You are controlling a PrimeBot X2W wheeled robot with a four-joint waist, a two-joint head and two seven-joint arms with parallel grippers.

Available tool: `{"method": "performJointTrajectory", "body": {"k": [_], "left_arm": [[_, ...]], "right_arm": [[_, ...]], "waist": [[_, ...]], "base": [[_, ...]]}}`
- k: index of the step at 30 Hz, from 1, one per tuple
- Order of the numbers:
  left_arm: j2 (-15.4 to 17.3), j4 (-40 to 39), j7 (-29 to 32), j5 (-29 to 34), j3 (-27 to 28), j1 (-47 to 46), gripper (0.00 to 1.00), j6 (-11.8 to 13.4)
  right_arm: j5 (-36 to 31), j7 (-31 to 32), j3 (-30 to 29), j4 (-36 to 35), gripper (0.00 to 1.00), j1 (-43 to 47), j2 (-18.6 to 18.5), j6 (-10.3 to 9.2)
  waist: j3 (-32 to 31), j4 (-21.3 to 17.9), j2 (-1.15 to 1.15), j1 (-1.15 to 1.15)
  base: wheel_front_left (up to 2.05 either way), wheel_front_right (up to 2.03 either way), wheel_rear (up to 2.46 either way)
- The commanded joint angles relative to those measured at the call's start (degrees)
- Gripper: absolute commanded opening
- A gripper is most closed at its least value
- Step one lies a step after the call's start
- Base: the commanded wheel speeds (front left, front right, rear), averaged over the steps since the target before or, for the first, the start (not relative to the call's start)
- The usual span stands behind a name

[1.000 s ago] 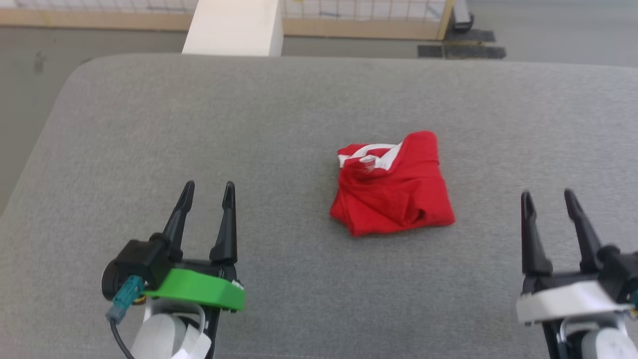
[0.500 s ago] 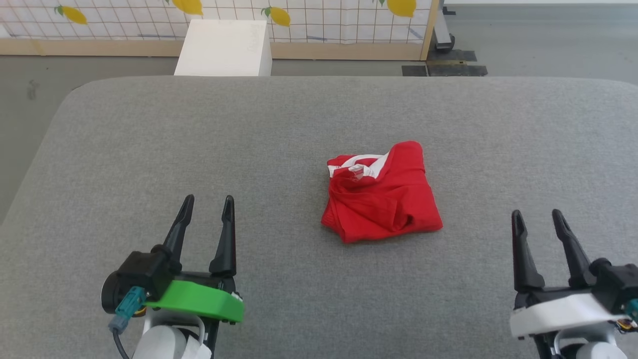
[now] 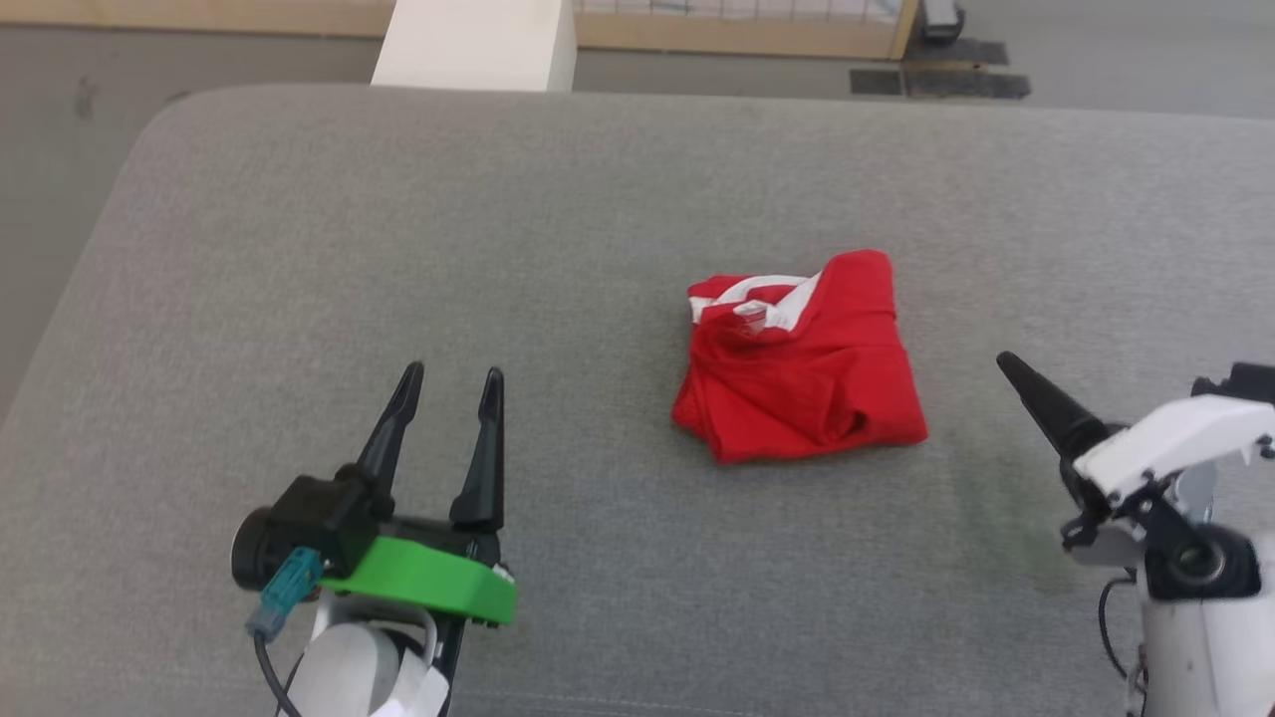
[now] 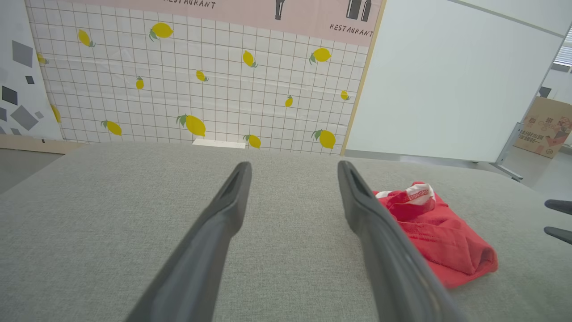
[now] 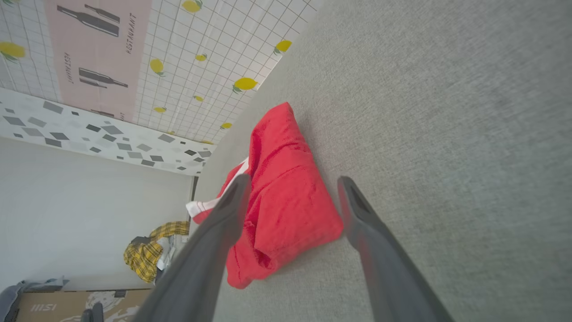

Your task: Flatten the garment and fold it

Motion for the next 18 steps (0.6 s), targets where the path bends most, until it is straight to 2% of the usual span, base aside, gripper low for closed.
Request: {"method": "performJointTrajectory", "body": {"k": [1, 7, 12, 16, 17, 18], "left_arm": [[-0.12, -0.17, -0.21, -0.09, -0.48, -1.75, 1.00, -0.32], [-0.12, -0.26, -0.21, -0.83, -1.94, -3.82, 1.00, -0.27], [-0.12, -0.35, -0.21, -1.43, -2.70, -4.73, 1.00, 0.04], [-0.12, -0.45, -0.21, -1.82, -3.03, -4.92, 1.00, 0.35], [-0.12, -0.48, -0.21, -1.89, -3.05, -4.86, 1.00, 0.45], [-0.12, -0.50, -0.21, -1.92, -3.05, -4.81, 1.00, 0.49]], "right_arm": [[0.32, 3.21, -2.46, 3.91, 1.00, -3.75, 0.00, -0.06], [-4.19, 13.45, -9.05, 17.53, 1.00, -14.95, -0.08, -0.06], [-12.39, 17.12, -10.87, 22.94, 1.00, -19.50, -0.48, -0.06], [-15.22, 20.59, -12.12, 25.20, 1.00, -21.99, -0.24, -0.06], [-15.40, 21.79, -12.05, 25.39, 0.55, -22.45, -0.17, -0.06], [-15.40, 22.57, -11.98, 25.35, 0.38, -22.73, -0.12, -0.06]], "waist": [[2.49, 2.43, 0.00, 0.00], [5.28, 5.83, 0.00, 0.00], [6.72, 8.21, 0.00, 0.00], [7.10, 9.34, 0.00, 0.00], [7.11, 9.47, 0.00, 0.00], [7.09, 9.51, 0.00, 0.00]], "base": [[0.00, 0.00, 0.00], [0.00, 0.00, 0.00], [0.00, 0.00, 0.00], [0.00, 0.00, 0.00], [0.00, 0.00, 0.00], [0.00, 0.00, 0.00]]}}
